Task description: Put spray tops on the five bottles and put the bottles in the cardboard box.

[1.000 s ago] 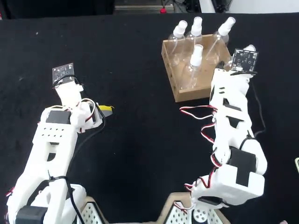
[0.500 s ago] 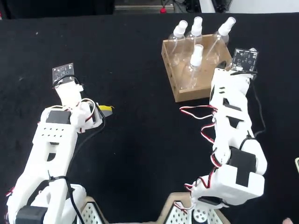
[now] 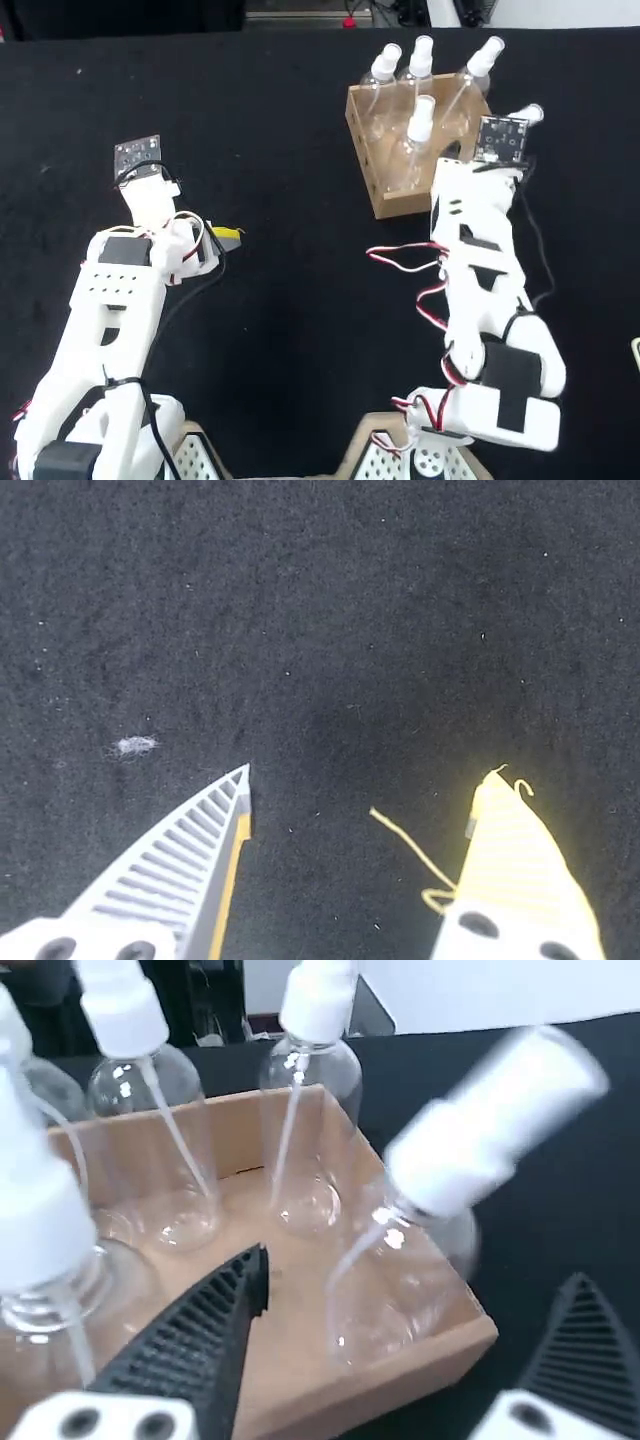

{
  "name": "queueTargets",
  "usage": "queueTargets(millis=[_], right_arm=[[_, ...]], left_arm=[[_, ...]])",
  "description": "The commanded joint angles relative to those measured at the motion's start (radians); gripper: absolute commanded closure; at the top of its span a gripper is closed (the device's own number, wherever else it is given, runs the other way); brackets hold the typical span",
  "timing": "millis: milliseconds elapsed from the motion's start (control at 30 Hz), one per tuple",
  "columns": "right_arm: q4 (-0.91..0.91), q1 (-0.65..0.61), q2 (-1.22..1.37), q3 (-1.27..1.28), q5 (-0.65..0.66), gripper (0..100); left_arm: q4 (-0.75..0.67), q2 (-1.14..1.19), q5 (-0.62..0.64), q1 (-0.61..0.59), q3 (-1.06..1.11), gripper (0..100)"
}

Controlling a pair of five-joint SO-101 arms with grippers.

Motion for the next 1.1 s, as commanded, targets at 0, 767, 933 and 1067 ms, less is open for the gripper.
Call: queueTargets(millis=[0,767,933,1067], right_arm=[[-0.025,-0.011,-0.068,0.005,-0.023,57.9],[0.318,0.097,-0.773,0.443,-0.020,89.4],[0.589,0.091,-0.951,0.479,-0.020,91.7],[0.655,0.097,-1.124,0.561,-0.018,91.3]], left_arm=[[-0.021,-0.011,-0.008,0.001,-0.004,67],[-0.078,-0.011,-0.008,-0.001,-0.002,82],[-0.077,-0.072,-0.009,-0.010,-0.021,95],[-0.086,-0.199,-0.040,-0.001,0.035,97]])
